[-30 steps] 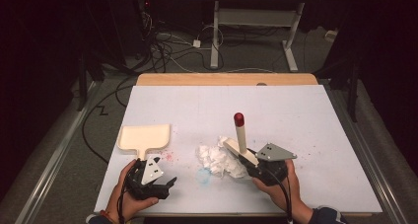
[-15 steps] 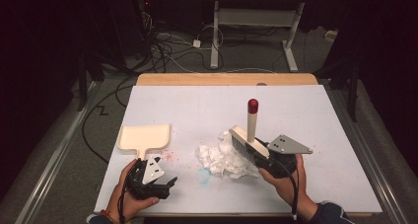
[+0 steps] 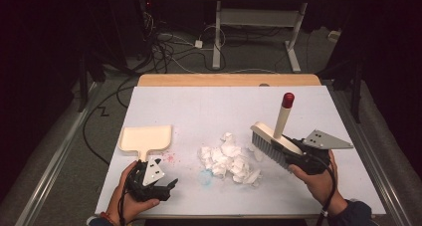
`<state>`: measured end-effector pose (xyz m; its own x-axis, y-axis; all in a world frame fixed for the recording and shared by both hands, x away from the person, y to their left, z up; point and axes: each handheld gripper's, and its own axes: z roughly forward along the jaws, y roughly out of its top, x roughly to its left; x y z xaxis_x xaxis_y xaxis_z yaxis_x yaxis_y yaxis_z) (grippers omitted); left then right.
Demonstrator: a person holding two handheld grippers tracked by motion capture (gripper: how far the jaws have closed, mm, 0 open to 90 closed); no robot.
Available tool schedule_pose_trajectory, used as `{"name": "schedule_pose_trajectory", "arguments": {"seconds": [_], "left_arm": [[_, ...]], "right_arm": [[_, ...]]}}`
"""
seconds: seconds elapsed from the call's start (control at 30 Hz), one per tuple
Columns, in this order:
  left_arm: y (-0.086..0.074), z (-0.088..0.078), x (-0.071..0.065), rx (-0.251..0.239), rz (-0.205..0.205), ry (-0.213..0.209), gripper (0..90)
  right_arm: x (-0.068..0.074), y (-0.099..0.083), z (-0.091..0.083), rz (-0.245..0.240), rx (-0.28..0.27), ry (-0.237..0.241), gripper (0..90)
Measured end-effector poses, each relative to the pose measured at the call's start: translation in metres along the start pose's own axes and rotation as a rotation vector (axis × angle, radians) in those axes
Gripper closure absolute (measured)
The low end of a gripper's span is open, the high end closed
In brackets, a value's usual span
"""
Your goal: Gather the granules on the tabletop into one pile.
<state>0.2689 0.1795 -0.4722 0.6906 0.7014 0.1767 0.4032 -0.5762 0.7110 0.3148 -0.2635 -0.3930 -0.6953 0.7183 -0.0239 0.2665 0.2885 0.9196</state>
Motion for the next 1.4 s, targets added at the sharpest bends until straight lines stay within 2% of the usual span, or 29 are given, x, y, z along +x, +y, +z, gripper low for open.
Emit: {"name": "schedule_pose_trajectory", "arguments": {"seconds": [0.1,0.17,0.27,0.33,0.37,0.43,0.57,0.6,0.67,0.73,0.87,0.97,1.03,1.17,1.27,1.3,1.4], "left_arm": [[0.0,0.001,0.0,0.004,0.001,-0.004,17.0],[0.0,0.001,-0.001,0.009,0.004,-0.004,17.0],[0.0,0.002,-0.002,0.014,0.008,-0.005,17.0],[0.0,0.002,-0.002,0.017,0.012,-0.008,17.0],[0.0,0.003,-0.002,0.018,0.013,-0.008,17.0],[0.001,0.004,-0.003,0.022,0.014,-0.007,17.0],[0.002,0.003,-0.002,0.015,0.024,-0.001,17.0],[0.001,0.003,-0.003,0.019,0.016,-0.005,17.0],[0.001,0.002,-0.002,0.017,0.012,-0.002,17.0],[0.0,0.002,-0.002,0.016,0.011,-0.001,17.0],[0.0,0.002,-0.002,0.017,0.01,-0.001,17.0],[0.0,0.002,-0.002,0.019,0.012,-0.003,17.0],[0.0,0.002,-0.002,0.021,0.012,-0.005,17.0],[0.001,0.004,-0.004,0.028,0.02,-0.011,17.0],[0.002,0.005,-0.004,0.028,0.023,-0.013,17.0],[0.003,0.006,-0.004,0.03,0.023,-0.014,17.0],[0.004,0.007,-0.005,0.033,0.03,-0.017,17.0]], "right_arm": [[-0.003,-0.006,-0.009,0.023,0.021,0.038,68.0],[-0.004,-0.013,-0.011,0.021,0.055,0.062,68.0],[-0.005,-0.024,-0.015,-0.003,0.11,0.086,68.0],[-0.006,-0.029,-0.018,-0.046,0.148,0.077,67.9],[-0.007,-0.032,-0.019,-0.057,0.16,0.088,67.9],[-0.01,-0.035,-0.02,-0.056,0.187,0.106,67.9],[-0.013,-0.034,-0.028,-0.076,0.153,0.112,68.0],[-0.013,-0.031,-0.032,-0.074,0.134,0.106,67.9],[-0.013,-0.027,-0.038,-0.078,0.093,0.126,68.0],[-0.011,-0.025,-0.044,-0.084,0.078,0.132,67.9],[-0.007,-0.025,-0.054,-0.117,0.095,0.177,68.0],[-0.005,-0.03,-0.06,-0.144,0.122,0.192,68.0],[-0.005,-0.035,-0.062,-0.146,0.149,0.203,68.0],[-0.005,-0.047,-0.058,-0.153,0.197,0.228,68.0],[-0.005,-0.052,-0.052,-0.144,0.165,0.225,68.0],[-0.004,-0.053,-0.049,-0.148,0.147,0.206,68.0],[0.001,-0.055,-0.035,-0.166,0.113,0.189,68.0]]}}
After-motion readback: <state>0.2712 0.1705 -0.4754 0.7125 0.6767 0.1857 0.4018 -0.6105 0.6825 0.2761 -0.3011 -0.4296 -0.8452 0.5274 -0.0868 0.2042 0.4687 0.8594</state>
